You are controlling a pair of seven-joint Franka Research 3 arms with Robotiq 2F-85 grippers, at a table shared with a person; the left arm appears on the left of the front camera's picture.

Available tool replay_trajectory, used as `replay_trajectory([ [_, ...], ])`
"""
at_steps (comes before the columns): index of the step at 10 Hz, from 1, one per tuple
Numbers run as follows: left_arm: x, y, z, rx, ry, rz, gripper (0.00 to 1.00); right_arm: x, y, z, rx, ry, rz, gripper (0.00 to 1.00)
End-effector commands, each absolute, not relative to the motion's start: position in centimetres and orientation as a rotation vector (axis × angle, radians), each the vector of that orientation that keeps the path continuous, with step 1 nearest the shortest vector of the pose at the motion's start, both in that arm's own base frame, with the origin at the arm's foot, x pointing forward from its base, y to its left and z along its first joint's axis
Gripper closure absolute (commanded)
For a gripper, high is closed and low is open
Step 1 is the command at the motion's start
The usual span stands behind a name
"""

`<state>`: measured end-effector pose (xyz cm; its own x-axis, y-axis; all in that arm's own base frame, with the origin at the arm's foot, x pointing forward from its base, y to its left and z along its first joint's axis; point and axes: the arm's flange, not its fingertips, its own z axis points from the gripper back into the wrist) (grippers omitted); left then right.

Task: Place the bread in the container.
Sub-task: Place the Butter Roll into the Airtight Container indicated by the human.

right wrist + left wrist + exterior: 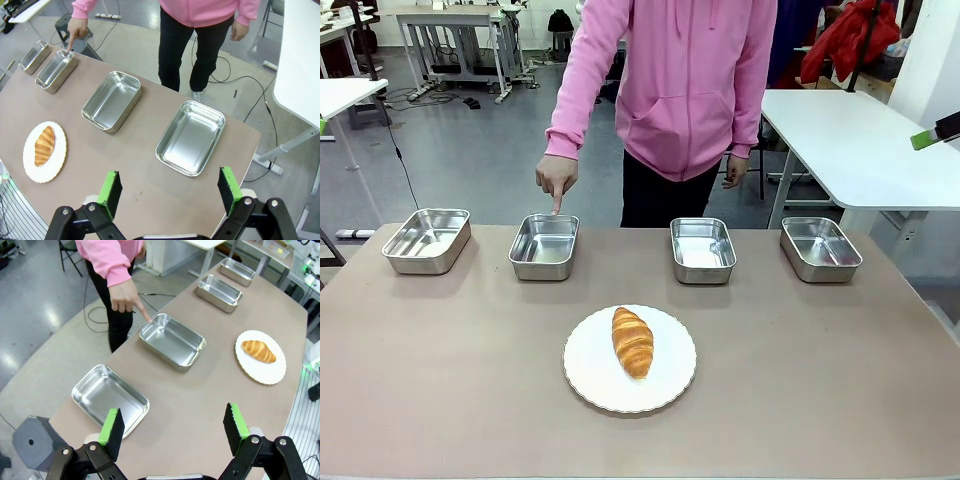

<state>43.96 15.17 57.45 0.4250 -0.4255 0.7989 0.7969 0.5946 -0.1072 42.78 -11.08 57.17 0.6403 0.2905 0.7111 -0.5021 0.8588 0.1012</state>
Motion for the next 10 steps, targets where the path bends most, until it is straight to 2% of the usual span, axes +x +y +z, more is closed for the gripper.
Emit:
replay_trajectory([
  [1,43.9,15.2,57.5,-0.522,-0.814,-0.809,0.0,42.8,-11.1,57.2,0.316,-0.756,0.461,0.0],
  [7,44.0,15.2,57.5,-0.522,-0.813,-0.809,0.0,42.8,-11.1,57.2,0.316,-0.756,0.461,0.0],
  [10,46.4,5.8,60.4,-0.428,-0.714,-0.708,0.0,42.8,-11.1,57.2,0.316,-0.756,0.461,0.0],
])
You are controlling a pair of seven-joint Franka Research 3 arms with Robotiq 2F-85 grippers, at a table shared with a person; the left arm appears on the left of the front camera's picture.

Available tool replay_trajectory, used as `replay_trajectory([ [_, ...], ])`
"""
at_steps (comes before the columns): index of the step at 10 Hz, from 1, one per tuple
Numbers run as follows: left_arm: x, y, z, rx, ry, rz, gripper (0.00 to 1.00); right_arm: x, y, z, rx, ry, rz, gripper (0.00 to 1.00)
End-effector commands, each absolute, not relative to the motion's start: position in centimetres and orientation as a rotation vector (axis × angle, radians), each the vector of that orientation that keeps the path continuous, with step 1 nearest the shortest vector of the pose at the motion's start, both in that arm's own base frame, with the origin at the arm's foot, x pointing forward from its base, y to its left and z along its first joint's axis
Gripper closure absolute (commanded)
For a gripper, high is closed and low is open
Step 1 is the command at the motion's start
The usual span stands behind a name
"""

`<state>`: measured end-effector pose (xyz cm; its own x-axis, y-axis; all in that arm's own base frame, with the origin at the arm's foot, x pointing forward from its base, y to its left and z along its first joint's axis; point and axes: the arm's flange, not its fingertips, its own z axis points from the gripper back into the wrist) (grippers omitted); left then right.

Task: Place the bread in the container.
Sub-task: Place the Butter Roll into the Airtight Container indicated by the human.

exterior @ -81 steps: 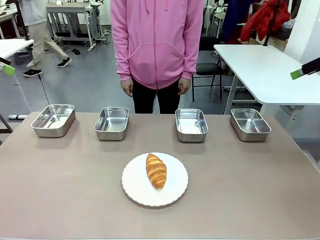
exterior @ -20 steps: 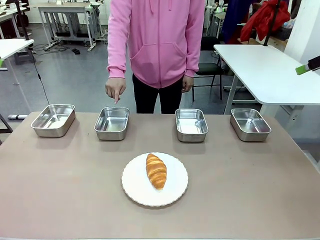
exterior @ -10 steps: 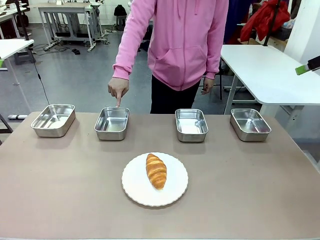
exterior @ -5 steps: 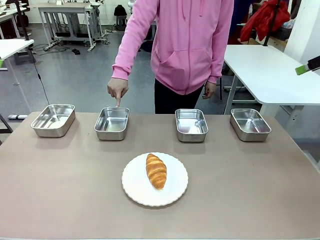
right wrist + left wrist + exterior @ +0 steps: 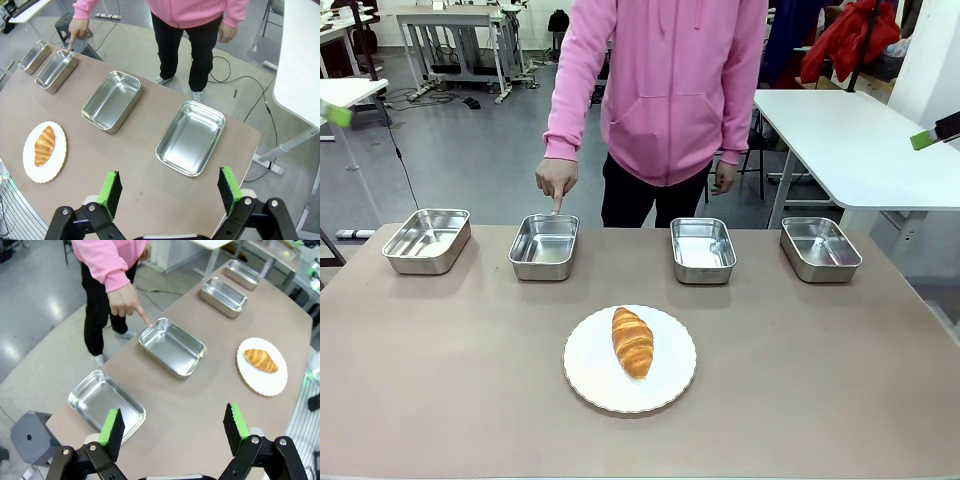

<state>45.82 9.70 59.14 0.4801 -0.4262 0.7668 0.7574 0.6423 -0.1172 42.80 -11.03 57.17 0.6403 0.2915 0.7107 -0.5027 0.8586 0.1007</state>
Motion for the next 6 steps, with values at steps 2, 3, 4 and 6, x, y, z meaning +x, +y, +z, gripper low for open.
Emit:
replay_trajectory([
  [2,47.9,-1.7,61.6,-0.372,-0.635,-0.632,0.0,42.8,-11.1,57.2,0.316,-0.756,0.461,0.0],
  [3,48.5,-5.8,61.4,-0.338,-0.599,-0.601,0.0,42.8,-11.1,57.2,0.316,-0.756,0.461,0.0],
  [4,49.4,-10.8,60.4,-0.291,-0.515,-0.545,0.0,42.8,-11.1,57.2,0.316,-0.756,0.461,0.0],
  [6,50.0,-18.6,58.2,-0.182,-0.431,-0.454,0.0,42.8,-11.1,57.2,0.316,-0.756,0.461,0.0],
])
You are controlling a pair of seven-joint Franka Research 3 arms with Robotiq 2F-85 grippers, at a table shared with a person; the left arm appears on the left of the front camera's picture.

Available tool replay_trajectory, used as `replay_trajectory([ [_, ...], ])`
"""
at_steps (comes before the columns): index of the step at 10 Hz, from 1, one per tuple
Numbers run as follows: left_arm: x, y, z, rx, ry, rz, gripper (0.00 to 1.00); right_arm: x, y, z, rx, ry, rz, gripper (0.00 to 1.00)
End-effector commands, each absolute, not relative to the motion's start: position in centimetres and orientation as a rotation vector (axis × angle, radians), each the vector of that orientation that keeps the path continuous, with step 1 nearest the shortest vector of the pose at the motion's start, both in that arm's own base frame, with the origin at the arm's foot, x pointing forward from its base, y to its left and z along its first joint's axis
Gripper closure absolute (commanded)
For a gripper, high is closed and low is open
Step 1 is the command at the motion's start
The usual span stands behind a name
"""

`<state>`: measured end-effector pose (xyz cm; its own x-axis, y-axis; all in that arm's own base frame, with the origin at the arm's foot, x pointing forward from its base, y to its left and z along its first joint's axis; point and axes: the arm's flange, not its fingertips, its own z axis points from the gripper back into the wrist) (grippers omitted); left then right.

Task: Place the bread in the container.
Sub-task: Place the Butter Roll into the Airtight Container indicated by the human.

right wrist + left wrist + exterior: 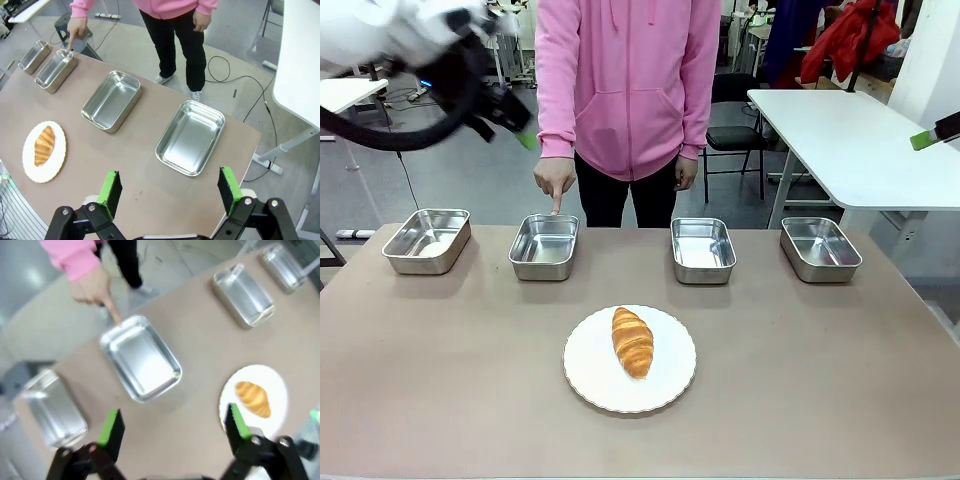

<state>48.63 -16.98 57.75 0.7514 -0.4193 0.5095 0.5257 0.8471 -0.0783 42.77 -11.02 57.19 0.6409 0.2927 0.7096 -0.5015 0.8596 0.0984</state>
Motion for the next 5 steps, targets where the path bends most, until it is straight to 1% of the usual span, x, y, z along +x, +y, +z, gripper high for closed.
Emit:
replay_trajectory([
  [1,49.9,-22.0,56.5,-0.155,-0.395,-0.427,0.0,42.8,-11.1,57.2,0.316,-0.756,0.461,0.0],
  [2,49.3,-25.3,54.4,-0.139,-0.333,-0.405,0.0,42.8,-11.1,57.2,0.316,-0.756,0.461,0.0],
  [5,46.6,-32.0,49.5,-0.116,-0.278,-0.096,0.0,42.8,-11.1,57.2,0.316,-0.756,0.461,0.0],
])
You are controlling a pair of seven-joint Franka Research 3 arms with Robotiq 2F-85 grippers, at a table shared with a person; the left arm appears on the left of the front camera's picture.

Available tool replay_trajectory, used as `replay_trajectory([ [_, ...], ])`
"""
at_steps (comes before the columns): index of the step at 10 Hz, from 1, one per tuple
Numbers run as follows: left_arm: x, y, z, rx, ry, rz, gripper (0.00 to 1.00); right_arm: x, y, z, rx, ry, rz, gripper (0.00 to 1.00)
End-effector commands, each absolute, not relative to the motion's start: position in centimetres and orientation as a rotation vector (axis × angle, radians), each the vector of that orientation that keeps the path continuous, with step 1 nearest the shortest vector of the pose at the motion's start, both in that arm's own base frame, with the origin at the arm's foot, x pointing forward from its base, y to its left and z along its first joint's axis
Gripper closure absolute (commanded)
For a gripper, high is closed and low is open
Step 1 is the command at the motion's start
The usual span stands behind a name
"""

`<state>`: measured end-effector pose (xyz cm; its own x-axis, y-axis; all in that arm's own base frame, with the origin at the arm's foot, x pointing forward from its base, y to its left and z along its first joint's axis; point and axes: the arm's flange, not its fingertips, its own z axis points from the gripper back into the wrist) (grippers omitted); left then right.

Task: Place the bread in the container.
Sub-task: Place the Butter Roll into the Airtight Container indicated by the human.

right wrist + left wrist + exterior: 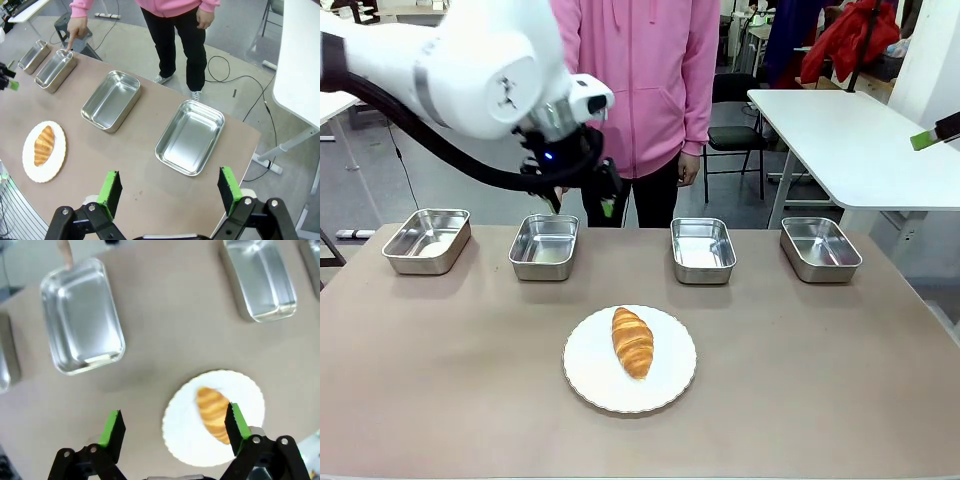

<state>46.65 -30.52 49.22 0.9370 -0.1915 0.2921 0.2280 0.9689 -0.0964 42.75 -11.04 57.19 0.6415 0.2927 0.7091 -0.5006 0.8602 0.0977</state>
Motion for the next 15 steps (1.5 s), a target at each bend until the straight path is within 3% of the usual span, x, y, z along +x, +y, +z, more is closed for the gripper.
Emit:
replay_trajectory([
  [1,45.7,-33.1,48.6,-0.117,-0.281,-0.062,0.0,42.8,-11.1,57.2,0.316,-0.756,0.461,0.0],
  [10,45.0,-33.4,47.7,-0.143,-0.244,-0.066,0.0,42.8,-11.1,57.2,0.316,-0.756,0.461,0.0],
  [15,39.7,-39.6,41.4,-0.099,-0.228,-0.018,0.0,42.8,-11.1,57.2,0.316,-0.756,0.461,0.0],
])
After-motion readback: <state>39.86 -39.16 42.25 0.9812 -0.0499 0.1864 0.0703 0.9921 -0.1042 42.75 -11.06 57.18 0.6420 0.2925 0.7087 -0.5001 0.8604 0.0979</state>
